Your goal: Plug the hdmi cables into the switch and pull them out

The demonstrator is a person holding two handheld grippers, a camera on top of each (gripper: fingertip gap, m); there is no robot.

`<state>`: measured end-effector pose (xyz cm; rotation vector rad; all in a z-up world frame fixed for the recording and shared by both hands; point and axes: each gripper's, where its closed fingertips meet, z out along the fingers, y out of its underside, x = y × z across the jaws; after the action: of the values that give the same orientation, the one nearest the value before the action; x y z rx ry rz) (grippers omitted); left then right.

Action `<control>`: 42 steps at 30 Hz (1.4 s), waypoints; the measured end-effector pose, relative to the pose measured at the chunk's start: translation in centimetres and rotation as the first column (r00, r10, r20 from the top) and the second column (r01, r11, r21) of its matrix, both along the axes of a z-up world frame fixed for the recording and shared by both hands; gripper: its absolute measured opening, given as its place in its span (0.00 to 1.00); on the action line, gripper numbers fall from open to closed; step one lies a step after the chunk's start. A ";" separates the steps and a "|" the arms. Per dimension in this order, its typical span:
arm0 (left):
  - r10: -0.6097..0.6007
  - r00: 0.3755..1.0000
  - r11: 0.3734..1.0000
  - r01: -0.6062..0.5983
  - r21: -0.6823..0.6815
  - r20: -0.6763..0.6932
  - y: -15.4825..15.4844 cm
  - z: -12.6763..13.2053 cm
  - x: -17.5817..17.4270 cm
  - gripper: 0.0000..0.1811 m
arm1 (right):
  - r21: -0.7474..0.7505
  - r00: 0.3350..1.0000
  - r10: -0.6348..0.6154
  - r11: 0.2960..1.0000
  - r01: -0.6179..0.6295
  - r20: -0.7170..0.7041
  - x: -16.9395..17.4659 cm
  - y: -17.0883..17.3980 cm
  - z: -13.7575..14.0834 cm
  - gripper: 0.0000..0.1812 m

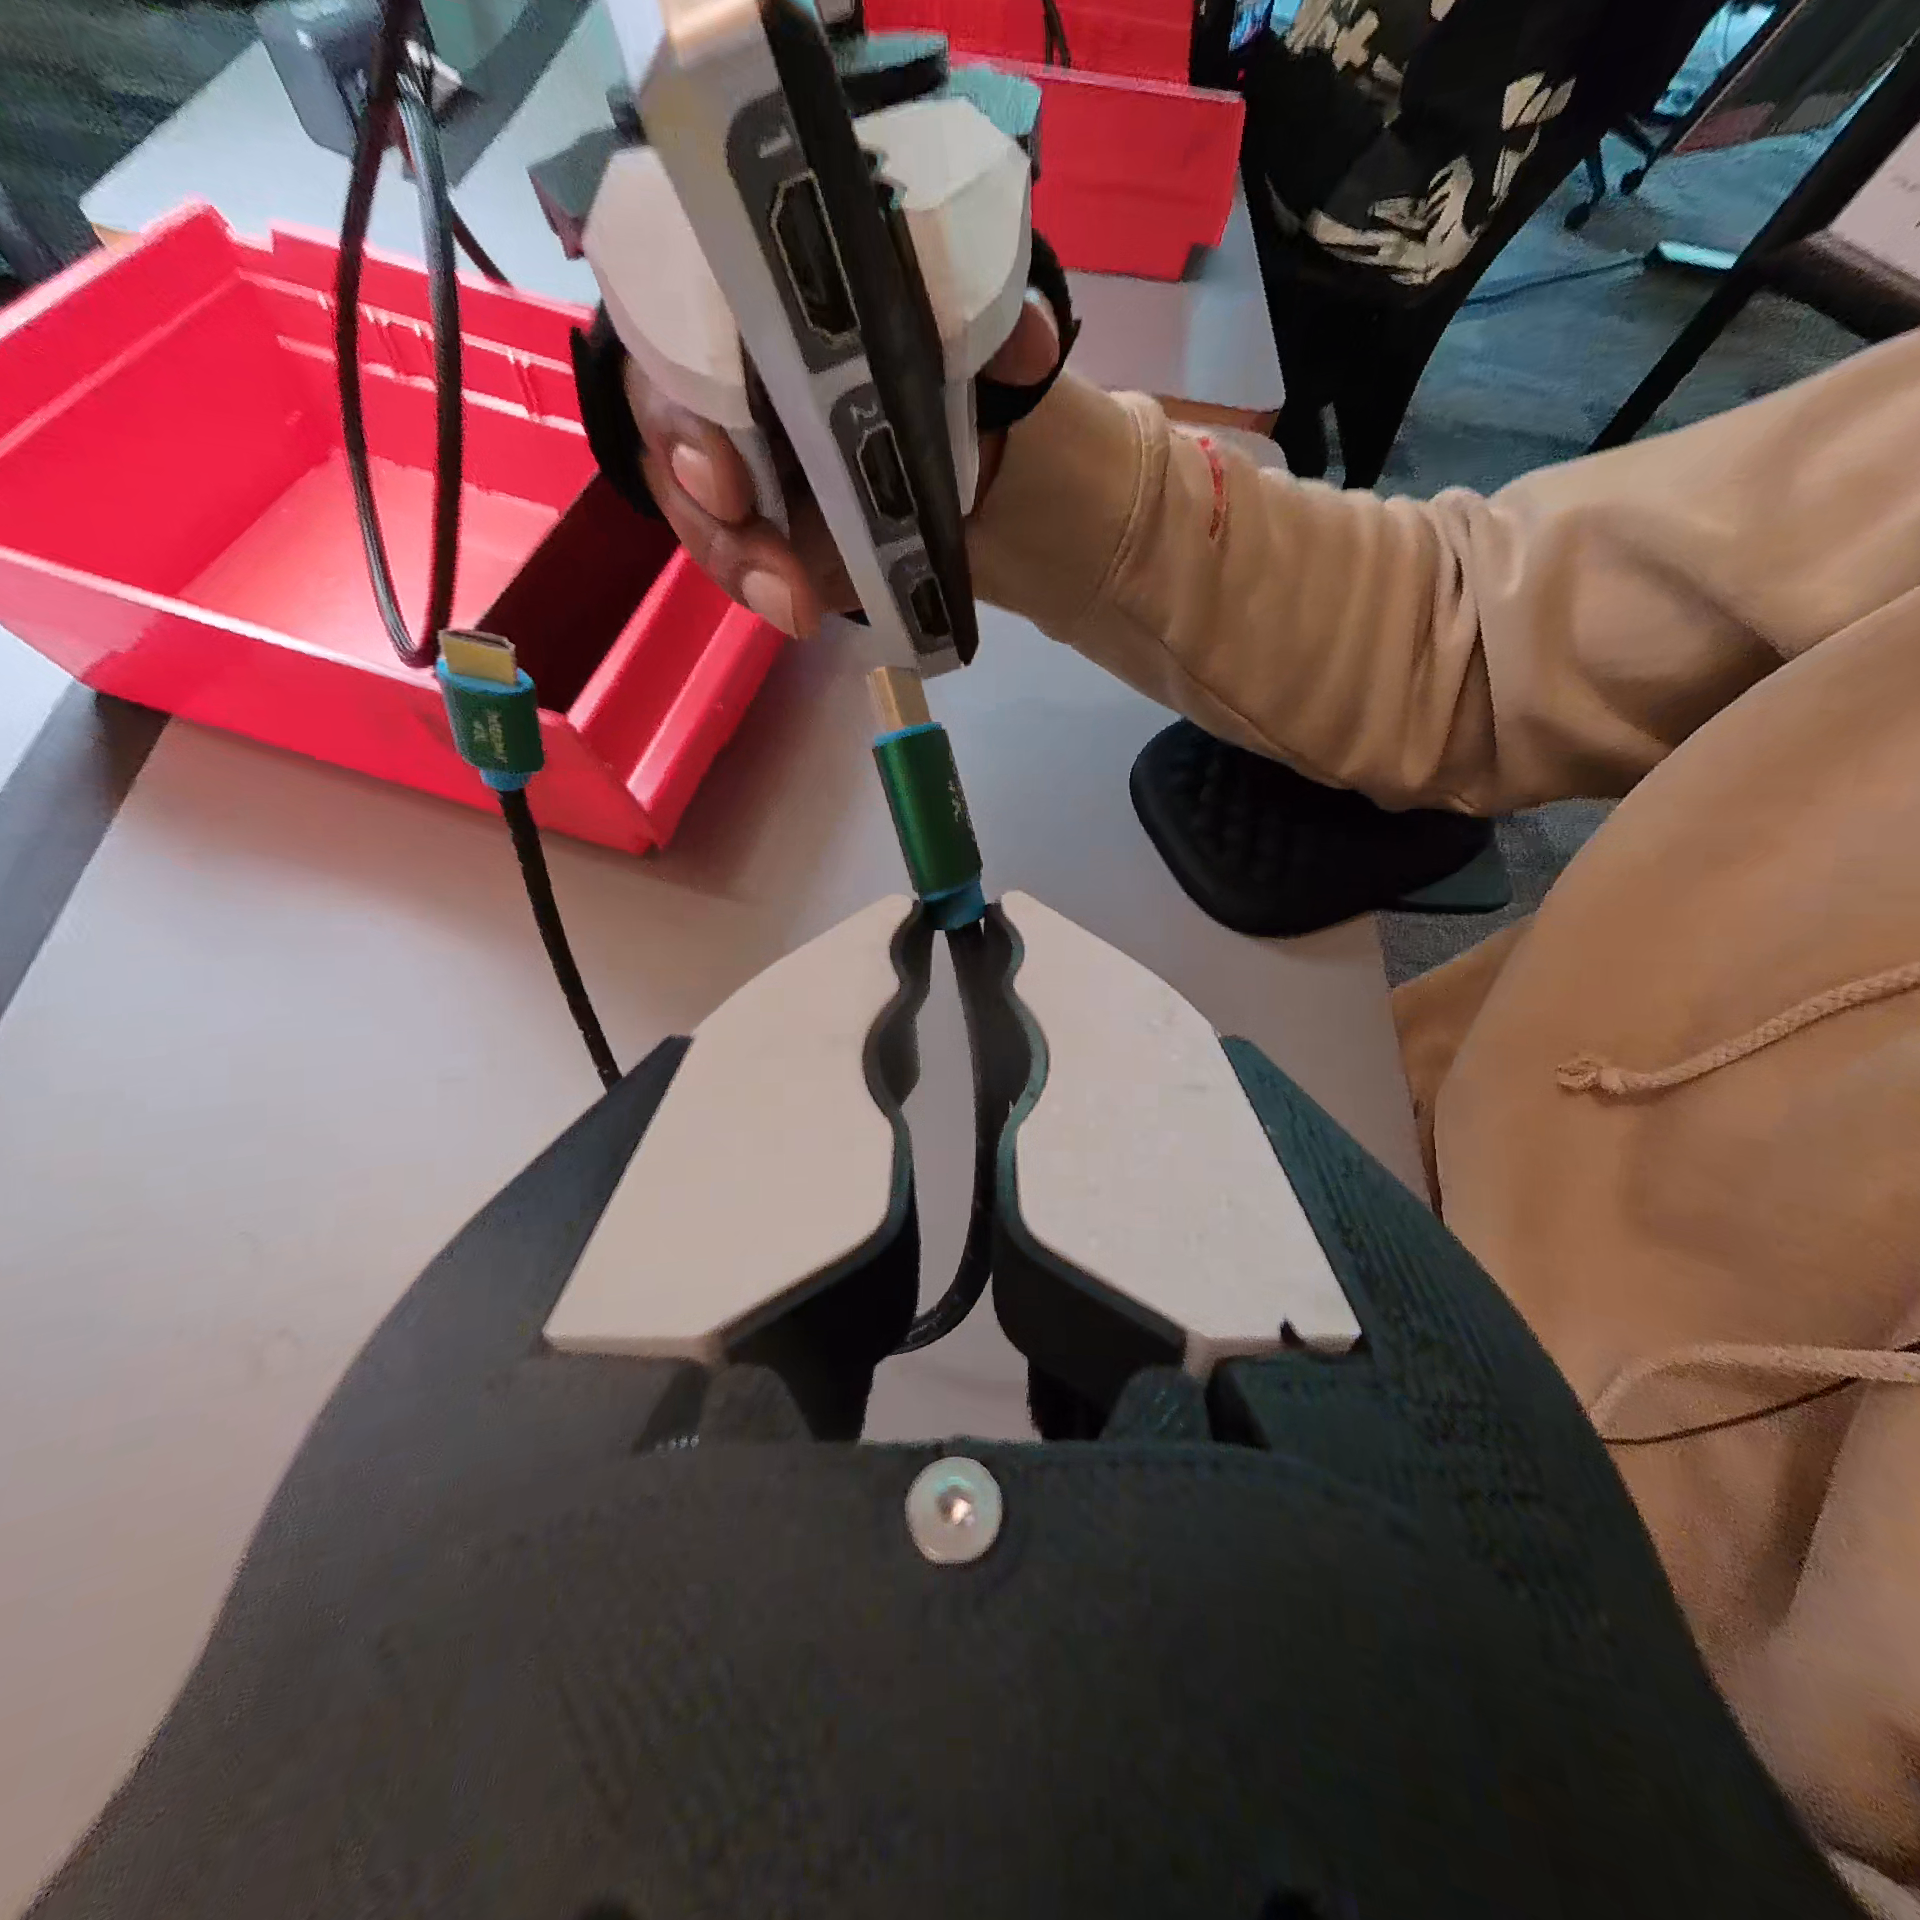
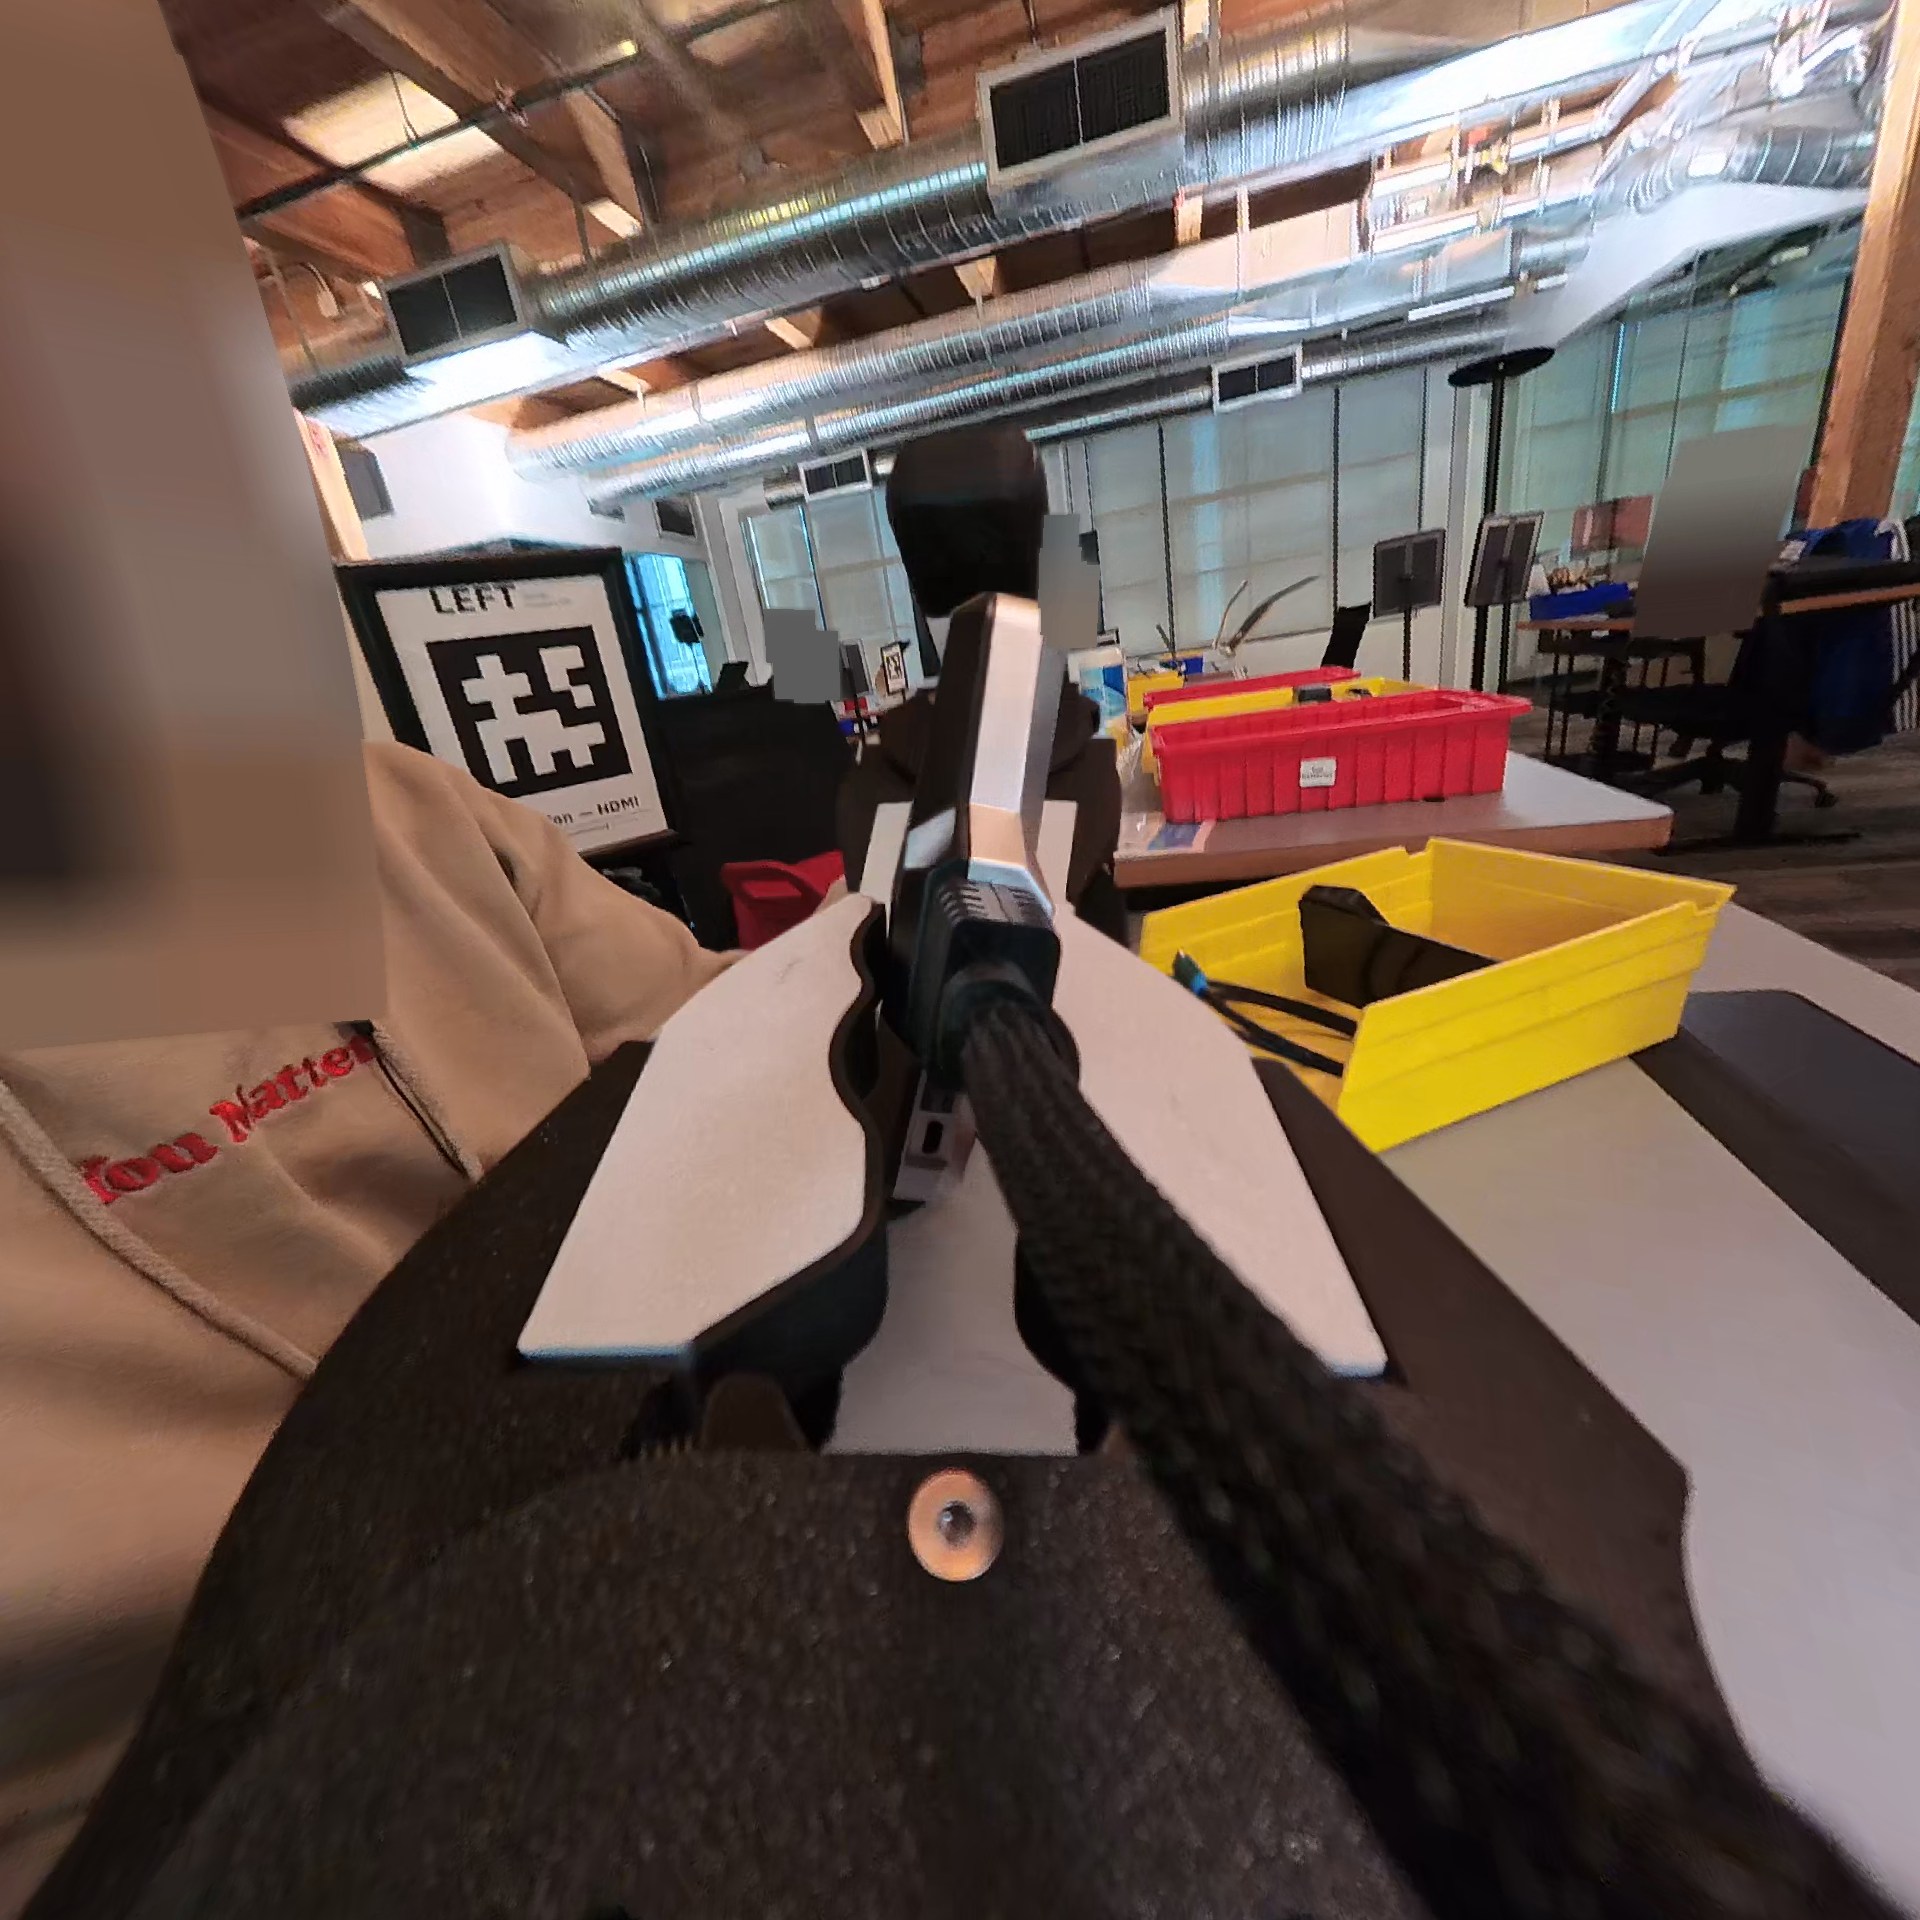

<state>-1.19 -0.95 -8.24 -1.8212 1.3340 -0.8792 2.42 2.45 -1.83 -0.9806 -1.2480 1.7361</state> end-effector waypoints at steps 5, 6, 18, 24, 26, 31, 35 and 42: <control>-0.027 0.996 0.998 0.022 -0.061 -0.080 -0.2 -2.5 -0.9 0.05 | 0.002 0.994 0.005 1.000 -0.005 0.108 -1.8 0.2 -2.6 0.13; -0.028 0.995 0.998 0.022 -0.061 -0.097 -0.1 -2.8 -1.2 0.05 | -0.001 0.992 0.006 1.000 -0.006 0.126 -2.1 0.2 -3.1 0.13; 0.046 0.950 0.998 -0.030 0.057 -0.308 0.5 -4.9 -3.1 0.05 | -0.044 0.978 0.002 0.999 0.008 0.208 -4.1 0.7 -5.8 0.13; 0.019 0.946 0.998 0.000 0.058 -0.323 0.1 -5.0 -3.4 0.05 | -0.054 0.976 0.016 0.999 -0.004 0.217 -4.4 0.4 -6.1 0.13; 0.003 0.955 0.999 0.008 0.034 -0.295 -0.1 -4.7 -3.6 0.05 | -0.057 0.975 0.021 0.998 -0.009 0.220 -4.7 0.2 -6.1 0.13; 0.012 0.990 1.000 -0.012 0.001 -0.142 0.9 -3.4 -3.6 0.05 | -0.090 0.975 -0.017 0.995 0.037 0.220 -4.7 0.9 -5.6 0.13; -0.001 1.000 0.999 0.000 -0.042 -0.028 1.3 -2.8 -3.3 0.05 | -0.139 0.983 -0.040 0.988 0.066 0.182 -4.6 1.7 -5.1 0.13; -0.029 0.996 0.996 0.036 -0.080 0.083 2.0 -3.0 -2.2 0.05 | -0.152 0.988 -0.085 0.983 0.104 0.127 -5.1 1.9 -3.7 0.13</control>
<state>-3.41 1.00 -11.26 -1.8097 1.2971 -1.0280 -2.67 4.32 -5.55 -1.2327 -1.1310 1.7441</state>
